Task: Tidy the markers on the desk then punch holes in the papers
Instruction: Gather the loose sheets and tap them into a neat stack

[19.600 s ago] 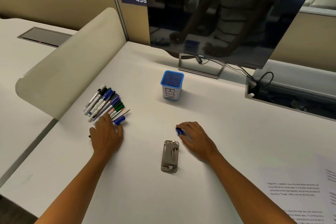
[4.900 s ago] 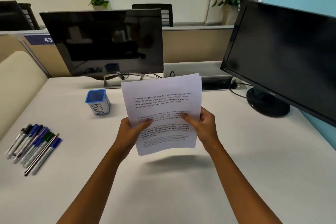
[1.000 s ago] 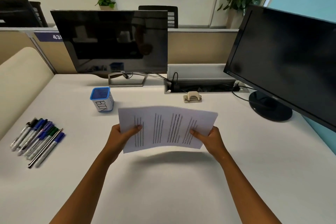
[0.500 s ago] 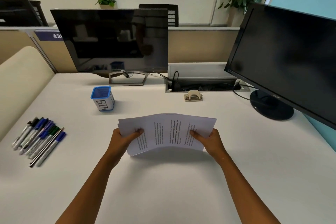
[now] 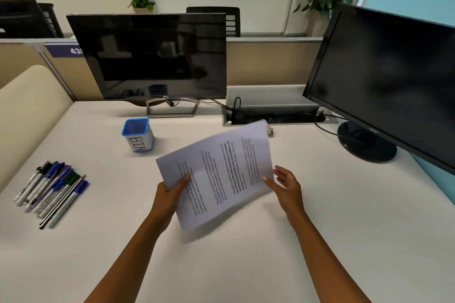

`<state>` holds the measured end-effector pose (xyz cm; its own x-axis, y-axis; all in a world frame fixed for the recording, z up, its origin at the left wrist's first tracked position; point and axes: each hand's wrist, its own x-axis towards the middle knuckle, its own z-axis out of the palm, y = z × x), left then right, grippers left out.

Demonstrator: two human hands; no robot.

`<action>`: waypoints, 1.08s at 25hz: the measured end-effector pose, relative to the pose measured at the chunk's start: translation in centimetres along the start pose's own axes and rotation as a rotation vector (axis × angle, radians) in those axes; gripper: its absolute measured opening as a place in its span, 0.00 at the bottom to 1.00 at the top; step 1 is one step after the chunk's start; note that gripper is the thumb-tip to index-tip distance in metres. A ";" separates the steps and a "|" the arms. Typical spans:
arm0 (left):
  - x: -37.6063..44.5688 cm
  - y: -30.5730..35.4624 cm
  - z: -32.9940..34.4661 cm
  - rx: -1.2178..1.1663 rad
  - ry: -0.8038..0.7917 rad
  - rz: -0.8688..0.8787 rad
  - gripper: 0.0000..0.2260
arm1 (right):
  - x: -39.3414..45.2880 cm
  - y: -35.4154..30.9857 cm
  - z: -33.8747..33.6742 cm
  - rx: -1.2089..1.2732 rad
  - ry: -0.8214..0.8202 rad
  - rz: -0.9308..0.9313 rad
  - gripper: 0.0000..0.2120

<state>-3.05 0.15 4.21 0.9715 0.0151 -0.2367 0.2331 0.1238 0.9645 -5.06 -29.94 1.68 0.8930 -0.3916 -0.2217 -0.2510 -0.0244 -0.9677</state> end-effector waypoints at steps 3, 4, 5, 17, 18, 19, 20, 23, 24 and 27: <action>0.1 -0.1 0.8 -0.179 0.057 -0.029 0.10 | -0.6 0.3 2.0 0.172 -0.002 0.199 0.37; 0.0 -0.1 1.2 -0.246 0.067 -0.049 0.10 | -0.9 0.4 2.9 0.250 -0.031 0.241 0.37; -0.1 0.0 1.6 -0.306 0.070 -0.069 0.10 | -1.2 0.4 3.8 0.325 -0.068 0.261 0.35; -1.2 -0.4 0.2 -0.395 0.037 -0.286 0.23 | -1.2 -3.0 5.6 0.241 -0.208 0.004 0.17; -0.9 0.2 -0.9 -0.416 0.020 -0.289 0.25 | -1.0 -3.1 5.0 0.220 -0.235 0.003 0.17; -0.7 1.1 -1.8 -0.426 -0.019 -0.294 0.26 | -0.7 -3.1 4.4 0.195 -0.275 0.011 0.16; -0.5 1.9 -2.5 -0.409 -0.079 -0.302 0.28 | -0.5 -3.0 4.0 0.168 -0.323 0.020 0.17; 0.0 3.4 -2.5 -0.207 -0.213 -0.317 0.29 | -0.3 -3.0 3.8 0.076 -0.433 0.034 0.18; 0.0 3.6 -2.0 -0.120 -0.244 -0.299 0.29 | -0.4 -3.1 4.0 0.044 -0.436 0.034 0.18; -0.2 3.5 0.1 0.022 -0.269 -0.205 0.22 | -1.2 -3.7 4.7 0.002 -0.393 -0.007 0.15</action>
<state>-2.38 0.44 7.63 0.8804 -0.2705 -0.3894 0.4228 0.0760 0.9030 -3.40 -25.02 4.99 0.9699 -0.0094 -0.2434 -0.2436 -0.0241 -0.9696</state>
